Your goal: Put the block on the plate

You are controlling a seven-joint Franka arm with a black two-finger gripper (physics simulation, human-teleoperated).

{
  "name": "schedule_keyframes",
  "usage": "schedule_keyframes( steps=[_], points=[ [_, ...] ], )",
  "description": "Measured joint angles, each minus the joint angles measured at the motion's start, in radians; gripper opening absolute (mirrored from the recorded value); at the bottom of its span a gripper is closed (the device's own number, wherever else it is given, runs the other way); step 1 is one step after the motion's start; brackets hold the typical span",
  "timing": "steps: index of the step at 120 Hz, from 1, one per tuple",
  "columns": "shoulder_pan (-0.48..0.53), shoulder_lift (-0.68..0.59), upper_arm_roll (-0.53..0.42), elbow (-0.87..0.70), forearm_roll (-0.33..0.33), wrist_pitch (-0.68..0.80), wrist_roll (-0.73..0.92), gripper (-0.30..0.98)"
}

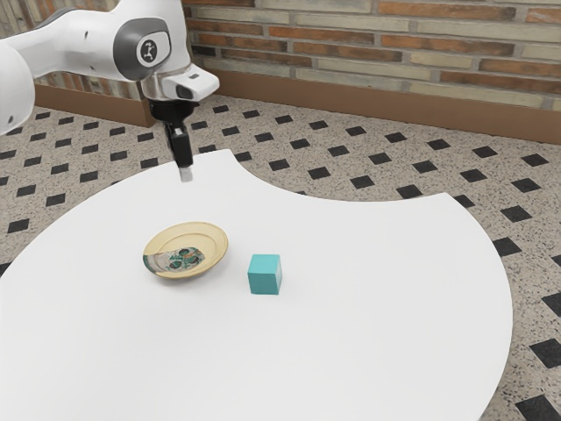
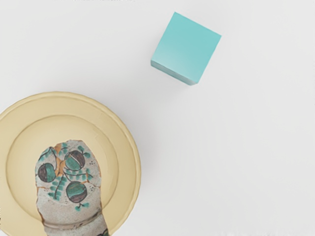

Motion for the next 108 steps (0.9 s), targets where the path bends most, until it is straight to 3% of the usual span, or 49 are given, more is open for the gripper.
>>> schedule_keyframes(
  steps=[50,72,108],
  points=[
    [-0.051,0.023,0.0,-0.034,-0.025,0.0,0.108,0.69],
    [-0.08,0.144,-0.037,-0.016,-0.035,0.029,0.162,0.69],
    [-0.098,0.3,-0.053,0.004,-0.023,0.21,0.289,0.69]
  ],
)
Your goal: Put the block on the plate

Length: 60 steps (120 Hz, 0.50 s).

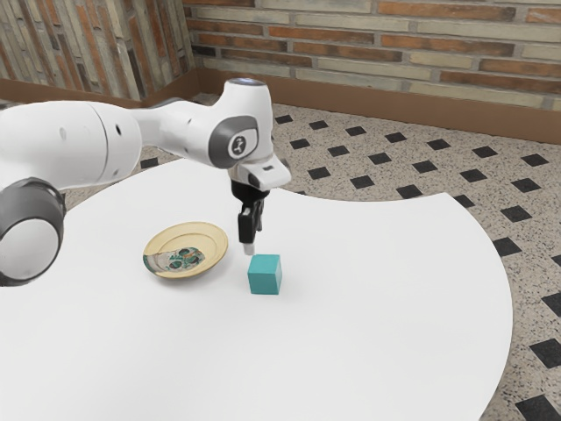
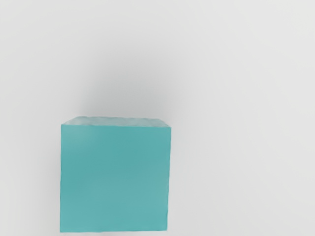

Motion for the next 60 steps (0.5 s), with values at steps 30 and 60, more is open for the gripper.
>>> schedule_keyframes(
  steps=[30,60],
  points=[
    [-0.016,0.073,-0.007,-0.016,-0.002,0.092,0.076,0.69],
    [-0.011,0.105,-0.007,-0.015,-0.007,0.142,0.106,0.69]
  ],
)
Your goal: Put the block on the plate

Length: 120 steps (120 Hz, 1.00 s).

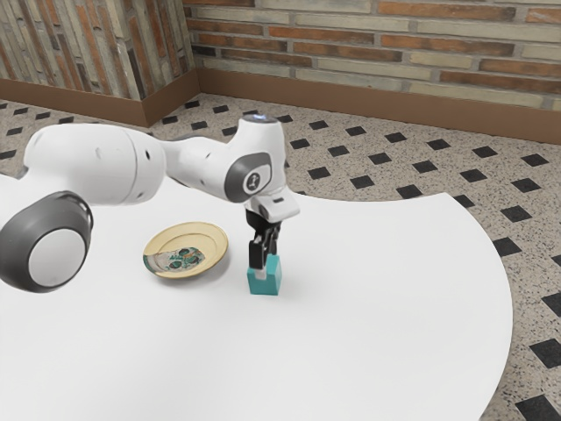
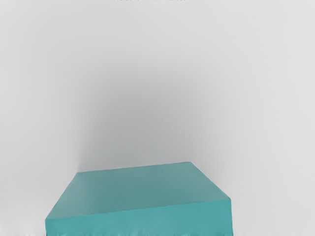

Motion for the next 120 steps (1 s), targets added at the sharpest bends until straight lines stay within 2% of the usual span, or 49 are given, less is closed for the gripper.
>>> schedule_keyframes(
  steps=[43,66,84,120],
  points=[
    [0.008,0.009,0.002,-0.055,-0.001,0.087,0.008,0.68],
    [0.009,0.011,0.003,-0.07,-0.001,0.107,0.006,0.59],
    [0.008,0.011,0.003,-0.071,0.003,0.115,0.002,0.36],
    [0.01,-0.072,0.003,-0.078,0.016,0.087,-0.009,0.38]
  ],
)
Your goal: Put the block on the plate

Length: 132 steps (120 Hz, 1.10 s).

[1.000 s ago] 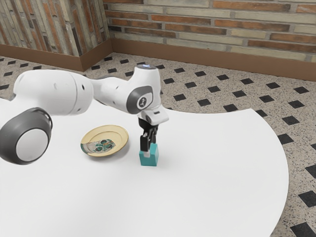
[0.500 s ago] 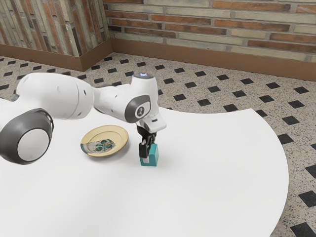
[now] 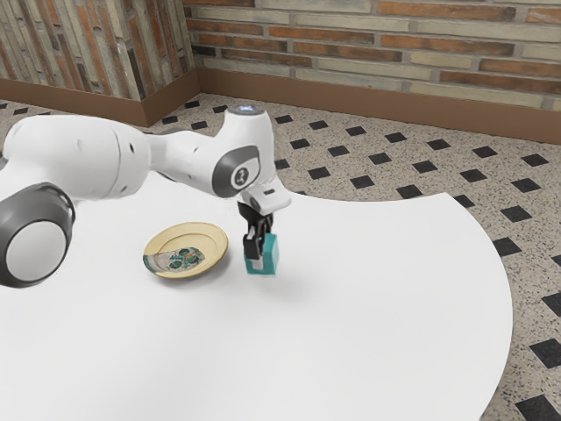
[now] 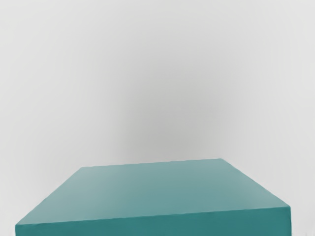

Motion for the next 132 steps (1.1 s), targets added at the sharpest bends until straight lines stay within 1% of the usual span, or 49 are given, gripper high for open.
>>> schedule_keyframes(
  steps=[22,49,68,97,112,132],
  points=[
    [0.047,-0.116,0.0,-0.052,0.001,-0.046,-0.004,0.37],
    [0.168,-0.173,0.005,-0.096,0.01,-0.105,-0.002,0.38],
    [0.216,-0.157,0.017,-0.092,0.052,-0.117,-0.001,0.38],
    [0.238,-0.036,0.039,-0.03,0.089,-0.094,0.0,0.37],
    [0.244,-0.003,0.04,-0.021,0.099,-0.072,0.0,0.38],
    [0.248,0.0,0.039,-0.02,0.101,-0.057,0.002,0.54]
  ],
)
